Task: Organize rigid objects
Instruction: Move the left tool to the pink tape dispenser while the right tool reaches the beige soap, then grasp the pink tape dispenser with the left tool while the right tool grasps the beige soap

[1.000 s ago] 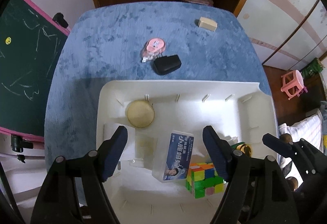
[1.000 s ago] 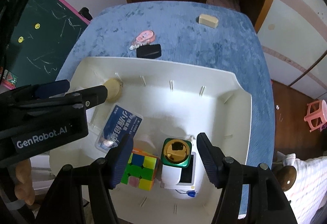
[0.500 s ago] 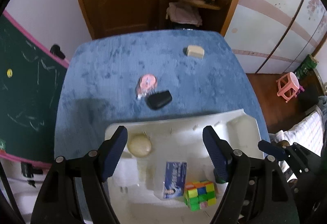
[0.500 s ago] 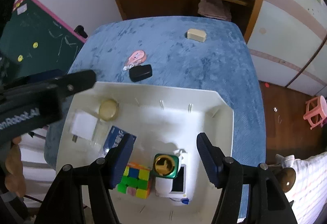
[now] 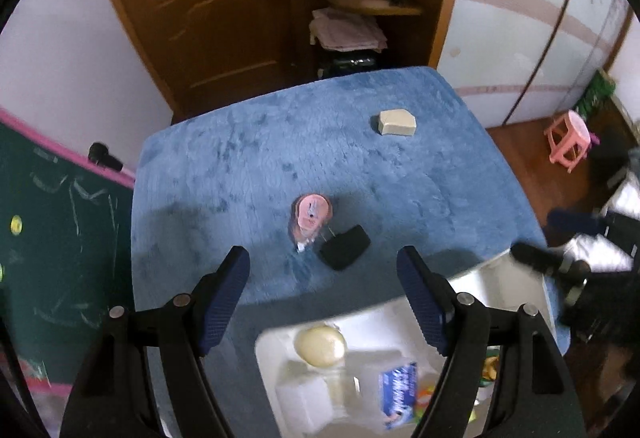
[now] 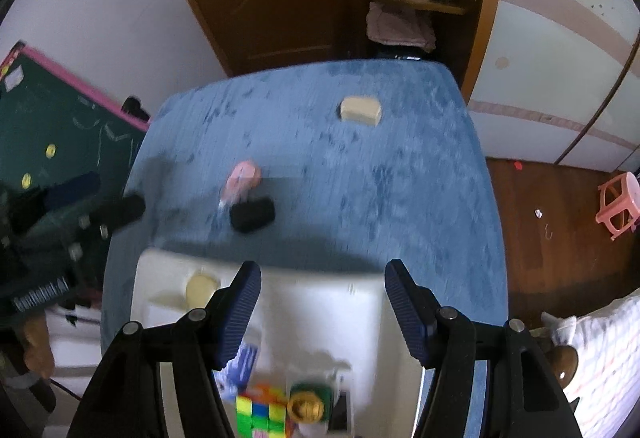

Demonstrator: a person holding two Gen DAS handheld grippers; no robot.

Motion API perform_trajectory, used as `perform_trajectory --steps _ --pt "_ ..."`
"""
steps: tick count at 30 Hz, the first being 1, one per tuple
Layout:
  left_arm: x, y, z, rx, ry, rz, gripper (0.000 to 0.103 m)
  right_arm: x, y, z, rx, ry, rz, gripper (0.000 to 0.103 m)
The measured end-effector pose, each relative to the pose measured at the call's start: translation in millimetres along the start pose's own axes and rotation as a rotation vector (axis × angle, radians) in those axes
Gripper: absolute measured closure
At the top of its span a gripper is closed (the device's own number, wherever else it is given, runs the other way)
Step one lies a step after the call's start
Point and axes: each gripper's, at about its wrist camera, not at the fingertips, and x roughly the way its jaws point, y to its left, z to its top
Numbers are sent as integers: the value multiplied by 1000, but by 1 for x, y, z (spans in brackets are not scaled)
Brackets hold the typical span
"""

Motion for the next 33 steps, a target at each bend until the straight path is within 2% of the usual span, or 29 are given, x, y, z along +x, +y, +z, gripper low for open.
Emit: perform_trajectory --steps 6,10,18,26,33 --pt "48 8 24 55 75 -35 24 21 -15 61 57 6 -1 37" --pt "79 12 36 66 121 -59 24 42 -26 101 98 11 -13 32" --pt "139 13 51 88 201 -108 24 105 -49 163 214 55 32 25" --pt "181 18 48 67 268 -139 24 196 -64 184 309 176 23 25" --pt "198 25 41 18 304 -148 24 236 -65 187 355 226 -34 25"
